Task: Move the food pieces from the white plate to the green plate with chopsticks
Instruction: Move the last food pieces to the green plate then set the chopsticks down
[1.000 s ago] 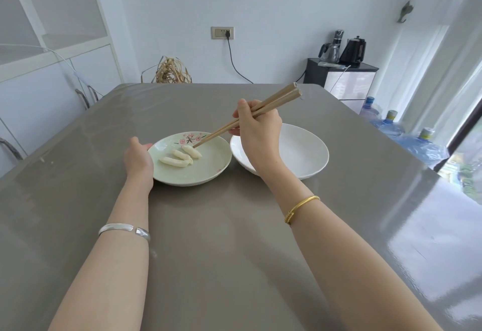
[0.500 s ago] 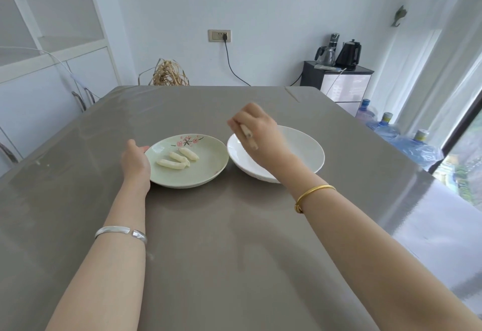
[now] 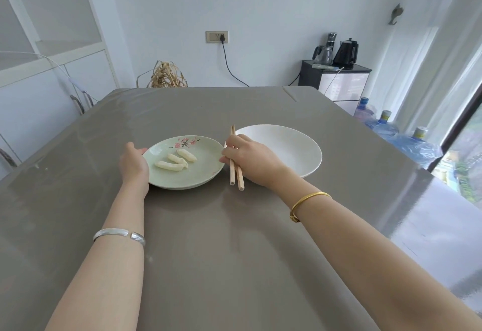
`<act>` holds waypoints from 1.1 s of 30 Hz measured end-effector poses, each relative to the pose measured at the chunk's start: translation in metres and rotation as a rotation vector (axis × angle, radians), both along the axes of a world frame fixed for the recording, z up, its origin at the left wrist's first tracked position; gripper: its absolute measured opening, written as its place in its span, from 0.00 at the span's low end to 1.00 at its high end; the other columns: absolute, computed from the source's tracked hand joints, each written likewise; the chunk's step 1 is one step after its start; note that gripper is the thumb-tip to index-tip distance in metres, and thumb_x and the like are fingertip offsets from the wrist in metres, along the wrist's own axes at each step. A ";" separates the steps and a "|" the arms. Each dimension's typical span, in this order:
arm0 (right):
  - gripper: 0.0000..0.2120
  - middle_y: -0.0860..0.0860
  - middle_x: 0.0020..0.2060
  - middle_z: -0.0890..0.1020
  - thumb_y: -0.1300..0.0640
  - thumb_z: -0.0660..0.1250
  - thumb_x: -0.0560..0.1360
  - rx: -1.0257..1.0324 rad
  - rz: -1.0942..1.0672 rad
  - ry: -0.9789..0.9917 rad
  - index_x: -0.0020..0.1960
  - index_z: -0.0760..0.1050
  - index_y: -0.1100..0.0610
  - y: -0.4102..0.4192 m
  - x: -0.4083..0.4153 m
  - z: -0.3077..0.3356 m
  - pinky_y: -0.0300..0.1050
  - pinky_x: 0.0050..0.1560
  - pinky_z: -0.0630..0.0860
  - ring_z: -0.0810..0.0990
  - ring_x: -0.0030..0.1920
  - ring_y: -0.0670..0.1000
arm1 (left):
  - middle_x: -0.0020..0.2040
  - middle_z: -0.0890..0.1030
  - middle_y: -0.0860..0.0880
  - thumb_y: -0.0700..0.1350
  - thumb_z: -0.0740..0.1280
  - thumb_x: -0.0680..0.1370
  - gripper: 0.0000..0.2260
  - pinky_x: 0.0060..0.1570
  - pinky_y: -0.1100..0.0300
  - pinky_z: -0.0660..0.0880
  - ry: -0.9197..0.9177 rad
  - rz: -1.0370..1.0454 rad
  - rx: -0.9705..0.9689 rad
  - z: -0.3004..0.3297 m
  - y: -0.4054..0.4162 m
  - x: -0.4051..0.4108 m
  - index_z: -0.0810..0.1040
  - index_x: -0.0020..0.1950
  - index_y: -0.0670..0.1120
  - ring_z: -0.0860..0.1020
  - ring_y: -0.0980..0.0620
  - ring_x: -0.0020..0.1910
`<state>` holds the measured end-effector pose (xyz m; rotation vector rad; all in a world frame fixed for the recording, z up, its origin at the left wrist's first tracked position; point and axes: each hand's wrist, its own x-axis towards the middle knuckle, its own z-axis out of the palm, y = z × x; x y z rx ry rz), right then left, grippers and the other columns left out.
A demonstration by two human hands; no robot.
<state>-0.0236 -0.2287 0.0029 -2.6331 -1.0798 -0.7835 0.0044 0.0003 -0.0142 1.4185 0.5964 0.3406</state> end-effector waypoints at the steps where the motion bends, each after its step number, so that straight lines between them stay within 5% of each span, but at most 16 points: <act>1: 0.21 0.62 0.40 0.78 0.51 0.54 0.77 -0.018 -0.010 0.021 0.38 0.76 0.65 0.000 -0.001 0.001 0.45 0.27 0.72 0.78 0.41 0.61 | 0.52 0.79 0.43 0.52 0.48 0.80 0.24 0.41 0.57 0.70 -0.001 0.000 0.003 0.000 0.000 0.000 0.77 0.60 0.41 0.75 0.44 0.42; 5: 0.15 0.62 0.51 0.75 0.54 0.58 0.79 -0.111 -0.066 0.098 0.47 0.75 0.66 -0.002 -0.004 0.005 0.53 0.40 0.75 0.73 0.52 0.61 | 0.52 0.79 0.43 0.52 0.48 0.79 0.24 0.48 0.57 0.69 0.006 -0.003 -0.005 -0.001 0.001 0.000 0.77 0.61 0.41 0.75 0.44 0.48; 10: 0.15 0.59 0.57 0.71 0.52 0.58 0.79 -0.220 -0.120 0.193 0.55 0.71 0.63 0.000 -0.008 0.007 0.53 0.54 0.75 0.69 0.58 0.56 | 0.43 0.79 0.47 0.51 0.48 0.80 0.24 0.39 0.58 0.69 0.002 -0.011 -0.015 0.000 0.000 0.000 0.77 0.62 0.40 0.74 0.44 0.43; 13: 0.15 0.58 0.60 0.69 0.52 0.59 0.78 -0.287 -0.148 0.212 0.58 0.69 0.63 0.001 -0.007 0.007 0.53 0.56 0.74 0.67 0.59 0.55 | 0.49 0.79 0.44 0.51 0.48 0.80 0.24 0.43 0.57 0.69 -0.013 0.002 -0.002 -0.001 0.000 0.001 0.77 0.62 0.39 0.75 0.43 0.45; 24: 0.11 0.59 0.59 0.68 0.67 0.60 0.73 -0.302 -0.155 0.237 0.55 0.69 0.63 0.002 -0.009 0.007 0.48 0.50 0.74 0.67 0.57 0.56 | 0.52 0.79 0.43 0.51 0.48 0.80 0.24 0.48 0.57 0.70 -0.006 0.004 -0.004 -0.003 0.002 0.003 0.77 0.62 0.40 0.75 0.44 0.49; 33: 0.12 0.59 0.60 0.68 0.68 0.60 0.71 -0.327 -0.176 0.248 0.55 0.69 0.64 0.002 -0.013 0.010 0.42 0.43 0.66 0.68 0.56 0.56 | 0.54 0.80 0.43 0.53 0.48 0.79 0.25 0.50 0.56 0.70 0.004 -0.006 -0.018 -0.004 0.004 0.004 0.78 0.61 0.41 0.76 0.43 0.49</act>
